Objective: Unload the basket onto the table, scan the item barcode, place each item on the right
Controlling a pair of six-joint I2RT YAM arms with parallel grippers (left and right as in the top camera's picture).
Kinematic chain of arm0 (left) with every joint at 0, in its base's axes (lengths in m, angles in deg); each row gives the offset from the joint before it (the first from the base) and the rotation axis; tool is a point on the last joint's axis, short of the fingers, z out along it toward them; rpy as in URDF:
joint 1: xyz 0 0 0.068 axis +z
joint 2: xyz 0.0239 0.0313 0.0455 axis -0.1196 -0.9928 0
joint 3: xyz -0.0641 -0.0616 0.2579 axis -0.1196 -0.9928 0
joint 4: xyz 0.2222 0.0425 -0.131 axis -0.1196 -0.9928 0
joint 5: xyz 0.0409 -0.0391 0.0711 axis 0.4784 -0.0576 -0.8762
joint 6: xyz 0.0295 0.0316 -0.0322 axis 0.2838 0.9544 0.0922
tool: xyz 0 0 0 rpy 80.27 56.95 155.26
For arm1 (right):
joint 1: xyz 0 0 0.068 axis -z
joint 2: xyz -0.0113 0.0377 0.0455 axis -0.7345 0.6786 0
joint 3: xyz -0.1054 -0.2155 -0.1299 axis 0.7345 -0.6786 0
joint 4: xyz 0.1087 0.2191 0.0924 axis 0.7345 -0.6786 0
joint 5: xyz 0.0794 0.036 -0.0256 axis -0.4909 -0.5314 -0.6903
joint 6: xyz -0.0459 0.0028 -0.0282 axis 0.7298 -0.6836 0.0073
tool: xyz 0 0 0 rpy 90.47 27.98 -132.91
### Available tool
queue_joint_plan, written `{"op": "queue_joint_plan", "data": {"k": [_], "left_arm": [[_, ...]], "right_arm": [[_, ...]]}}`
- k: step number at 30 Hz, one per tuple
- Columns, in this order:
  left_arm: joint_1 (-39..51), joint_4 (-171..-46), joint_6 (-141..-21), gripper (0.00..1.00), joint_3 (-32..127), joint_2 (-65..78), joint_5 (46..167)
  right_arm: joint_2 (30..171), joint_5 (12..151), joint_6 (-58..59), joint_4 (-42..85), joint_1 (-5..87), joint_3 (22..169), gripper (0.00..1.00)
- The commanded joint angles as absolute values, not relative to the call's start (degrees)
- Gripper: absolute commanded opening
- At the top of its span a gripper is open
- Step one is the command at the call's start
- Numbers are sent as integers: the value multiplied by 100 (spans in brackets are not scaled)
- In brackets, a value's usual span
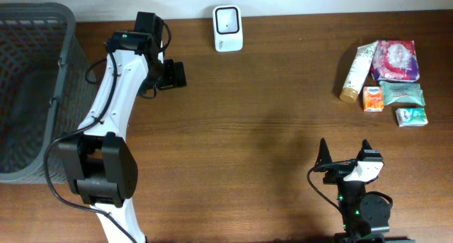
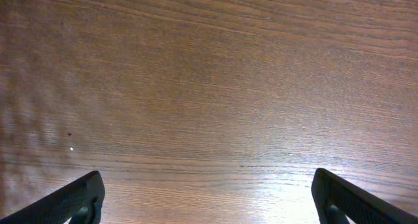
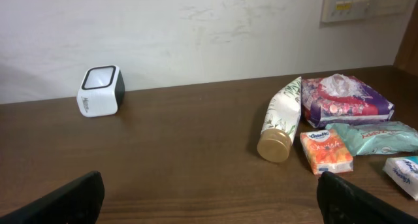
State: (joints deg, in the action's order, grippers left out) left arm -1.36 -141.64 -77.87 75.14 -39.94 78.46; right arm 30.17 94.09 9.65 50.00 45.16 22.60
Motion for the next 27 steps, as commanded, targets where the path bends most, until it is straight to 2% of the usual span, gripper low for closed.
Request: {"op": "queue_joint_plan", "data": {"k": [1,18,23,27], "left_arm": [[-132,-14166,-7744,99,7519,-3918,7809],[-132,-14297,-7741,99,7519,-3817,7771],[-132,-13838,-7510,99,6994,-2912,7767],[-138,-13029,-6998,99,5427,-1673,7809]], "right_arm": [[2969,9418,967,4980,4547,2207,99],[2969,9418,967,4980,4547,2207,99],[2969,9418,967,4980,4547,2207,99],[2969,9418,967,4980,4547,2207,99]]}}
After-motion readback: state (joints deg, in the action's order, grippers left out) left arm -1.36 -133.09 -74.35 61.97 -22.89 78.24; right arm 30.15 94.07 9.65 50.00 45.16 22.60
